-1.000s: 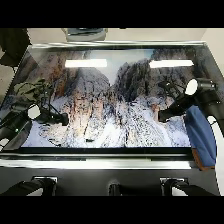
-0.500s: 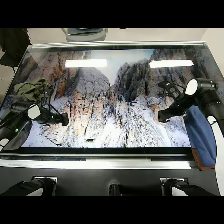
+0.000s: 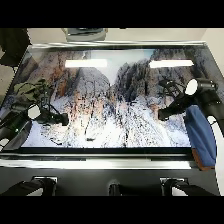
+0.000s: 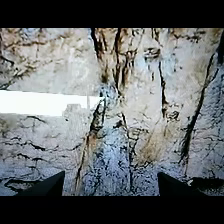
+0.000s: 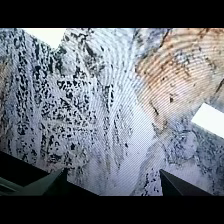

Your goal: Fold the shirts.

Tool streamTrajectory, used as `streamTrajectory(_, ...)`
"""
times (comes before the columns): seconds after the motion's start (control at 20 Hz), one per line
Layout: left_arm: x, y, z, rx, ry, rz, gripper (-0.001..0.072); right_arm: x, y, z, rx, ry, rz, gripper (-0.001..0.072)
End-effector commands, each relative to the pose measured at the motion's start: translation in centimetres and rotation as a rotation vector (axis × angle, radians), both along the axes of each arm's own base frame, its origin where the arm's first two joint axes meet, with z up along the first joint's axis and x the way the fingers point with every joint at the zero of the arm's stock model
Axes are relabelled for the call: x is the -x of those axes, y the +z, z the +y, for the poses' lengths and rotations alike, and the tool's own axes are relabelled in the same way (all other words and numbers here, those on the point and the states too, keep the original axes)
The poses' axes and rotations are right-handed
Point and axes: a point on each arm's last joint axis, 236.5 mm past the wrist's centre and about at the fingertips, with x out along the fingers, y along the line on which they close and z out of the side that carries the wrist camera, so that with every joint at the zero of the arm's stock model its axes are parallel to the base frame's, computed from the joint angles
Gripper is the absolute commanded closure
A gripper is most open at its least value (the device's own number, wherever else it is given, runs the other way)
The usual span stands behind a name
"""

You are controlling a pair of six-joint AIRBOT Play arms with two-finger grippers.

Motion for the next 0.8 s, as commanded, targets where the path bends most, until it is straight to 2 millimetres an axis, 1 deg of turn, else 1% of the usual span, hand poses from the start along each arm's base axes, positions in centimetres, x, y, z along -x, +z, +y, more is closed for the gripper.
streamTrajectory(0.0,0.0,0.0,0.0,0.0,-0.001,0.0,-0.0003,-2.1,0.3,0.0,0.0,-0.008,-0.089,0.0021)
streamTrajectory(0.1,0.0,-0.1,0.0,-0.001,0.001,0.001,-0.0003,-2.8,0.5,0.0,-0.001,-0.01,-0.119,0.0022)
streamTrajectory(0.2,-0.2,-0.2,0.0,0.001,0.003,-0.002,-0.0003,-4.0,0.8,0.0,-0.001,-0.016,-0.173,0.0022)
streamTrajectory(0.3,-0.8,0.1,-0.2,0.008,0.003,-0.03,-0.0002,-4.9,1.1,0.0,-0.004,-0.019,-0.212,0.0022)
streamTrajectory(0.35,-1.7,0.7,-0.2,0.013,0.005,-0.066,-0.0003,-5.0,1.1,0.0,-0.004,-0.02,-0.216,0.0022)
streamTrajectory(0.4,-3.3,2.1,0.3,0.018,0.022,-0.126,-0.0012,-4.9,1.1,0.0,-0.004,-0.02,-0.211,0.0022)
streamTrajectory(0.45,-5.4,4.4,1.4,0.032,0.066,-0.201,-0.0013,-4.5,1.0,0.0,-0.004,-0.018,-0.194,0.0022)
streamTrajectory(0.5,-7.2,6.8,3.5,0.047,0.149,-0.272,-0.0012,-3.9,0.8,0.1,-0.004,-0.015,-0.166,0.0022)
streamTrajectory(0.55,-8.4,9.0,7.2,0.058,0.276,-0.326,-0.0012,-3.3,0.6,0.1,-0.004,-0.012,-0.142,0.0022)
streamTrajectory(0.6,-8.7,10.3,11.6,0.083,0.424,-0.351,-0.0012,-2.9,0.5,0.1,-0.004,-0.011,-0.124,0.0023)
streamTrajectory(0.65,-7.9,10.5,15.4,0.126,0.548,-0.337,-0.0012,-2.7,0.5,0.1,-0.004,-0.01,-0.114,0.0027)
streamTrajectory(0.7,-6.1,9.6,19.0,0.18,0.664,-0.288,-0.0012,-2.6,0.4,0.1,-0.005,-0.009,-0.111,0.0043)
streamTrajectory(0.75,-4.2,8.1,21.9,0.225,0.754,-0.23,-0.0012,-2.6,0.5,0.2,-0.007,-0.006,-0.113,0.0043)
